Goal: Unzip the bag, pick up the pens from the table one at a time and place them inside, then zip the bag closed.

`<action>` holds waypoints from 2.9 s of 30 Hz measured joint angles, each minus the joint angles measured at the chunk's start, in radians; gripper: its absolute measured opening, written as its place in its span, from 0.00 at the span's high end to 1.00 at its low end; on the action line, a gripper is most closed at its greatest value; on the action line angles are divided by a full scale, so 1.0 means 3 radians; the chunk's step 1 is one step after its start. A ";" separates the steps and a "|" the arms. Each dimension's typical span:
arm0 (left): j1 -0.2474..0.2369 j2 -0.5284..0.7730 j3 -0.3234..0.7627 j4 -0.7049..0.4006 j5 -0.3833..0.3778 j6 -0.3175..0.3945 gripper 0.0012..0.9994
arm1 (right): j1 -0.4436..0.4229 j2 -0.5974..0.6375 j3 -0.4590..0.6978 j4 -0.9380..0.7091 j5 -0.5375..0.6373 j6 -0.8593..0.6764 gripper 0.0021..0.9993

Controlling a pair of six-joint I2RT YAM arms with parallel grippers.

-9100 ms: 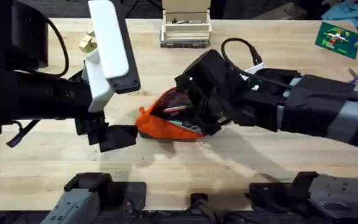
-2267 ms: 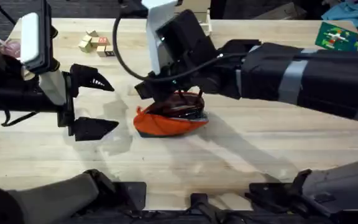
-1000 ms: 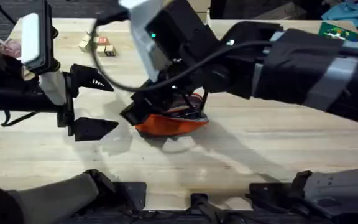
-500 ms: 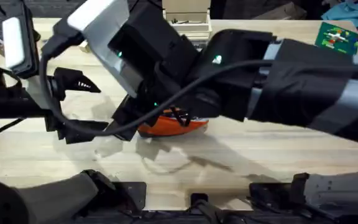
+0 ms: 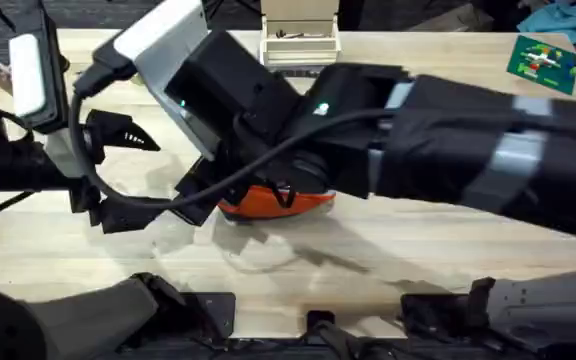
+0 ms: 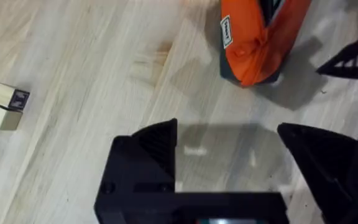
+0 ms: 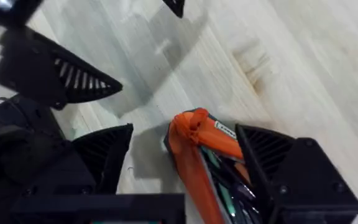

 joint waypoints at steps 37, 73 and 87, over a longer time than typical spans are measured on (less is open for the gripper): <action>0.0000 0.0000 0.0000 0.0005 -0.0066 0.0000 0.01 | -0.0001 0.0587 0.0000 0.0207 0.0026 0.0130 0.73; 0.0000 0.0000 0.0000 -0.0154 0.0336 0.0012 0.01 | -0.0337 0.0493 0.0163 0.0214 0.0150 0.0130 0.97; 0.0000 0.0000 0.0000 -0.0359 0.0820 0.0010 0.01 | -0.0350 0.0493 0.0168 0.0223 0.0153 0.0348 0.97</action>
